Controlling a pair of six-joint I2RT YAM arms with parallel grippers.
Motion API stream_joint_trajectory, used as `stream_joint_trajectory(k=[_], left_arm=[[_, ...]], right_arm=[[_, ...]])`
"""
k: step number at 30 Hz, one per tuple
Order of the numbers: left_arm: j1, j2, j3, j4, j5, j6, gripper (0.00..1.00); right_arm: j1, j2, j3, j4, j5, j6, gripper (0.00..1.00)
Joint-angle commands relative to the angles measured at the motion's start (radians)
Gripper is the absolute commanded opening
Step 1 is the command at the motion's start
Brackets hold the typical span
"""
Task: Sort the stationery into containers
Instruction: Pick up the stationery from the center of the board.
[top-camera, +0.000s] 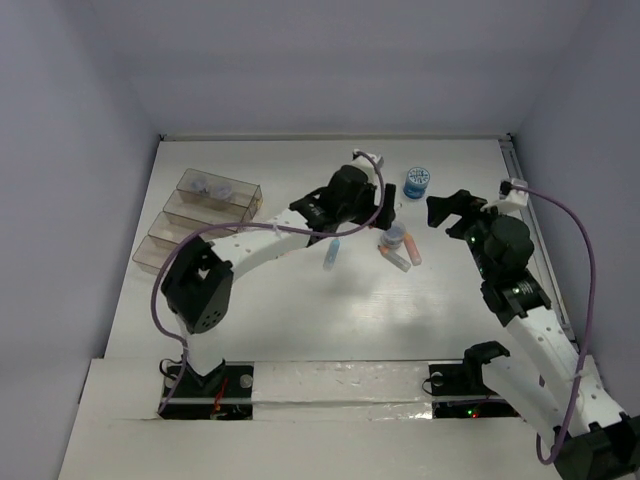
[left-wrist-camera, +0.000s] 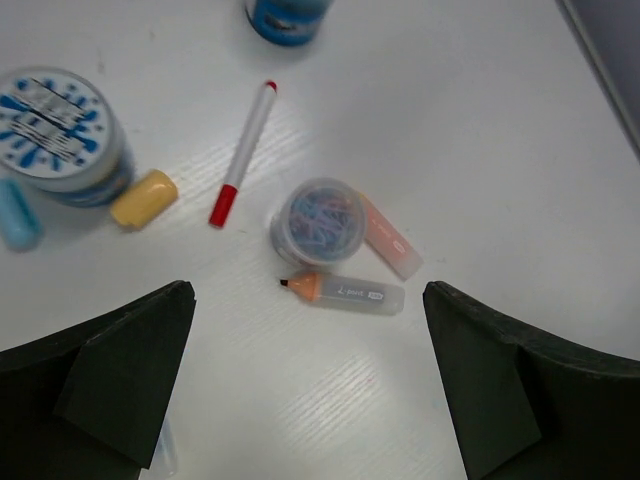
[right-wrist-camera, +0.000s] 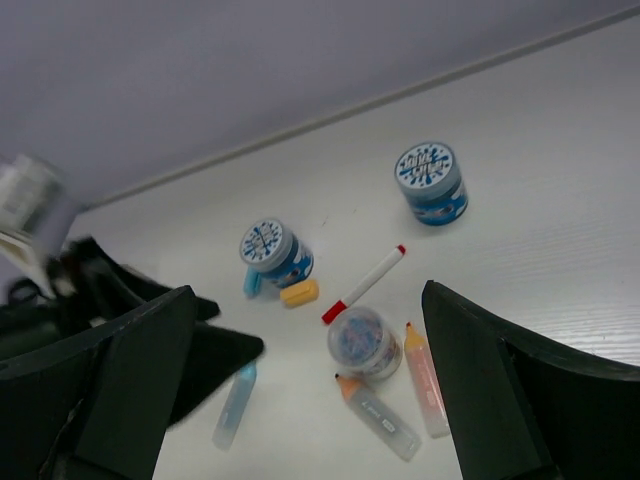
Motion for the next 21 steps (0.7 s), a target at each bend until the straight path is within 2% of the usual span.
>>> stream_joint_trajectory(k=[1, 9, 21], left_arm=[[-0.047, 0.092, 0.064, 0.038, 0.03, -0.014, 0.99], [-0.105, 0.295, 0.248, -0.047, -0.088, 0.047, 0.99], [-0.114, 0.402, 0.356, -0.106, -0.172, 0.104, 0.98]], right_arm=[[0.006, -0.053, -0.021, 0.011, 0.163, 0.021, 1.0], [0.006, -0.105, -0.03, 0.008, 0.202, 0.035, 1.0], [0.006, -0.055, -0.02, 0.022, 0.13, 0.026, 1.0]])
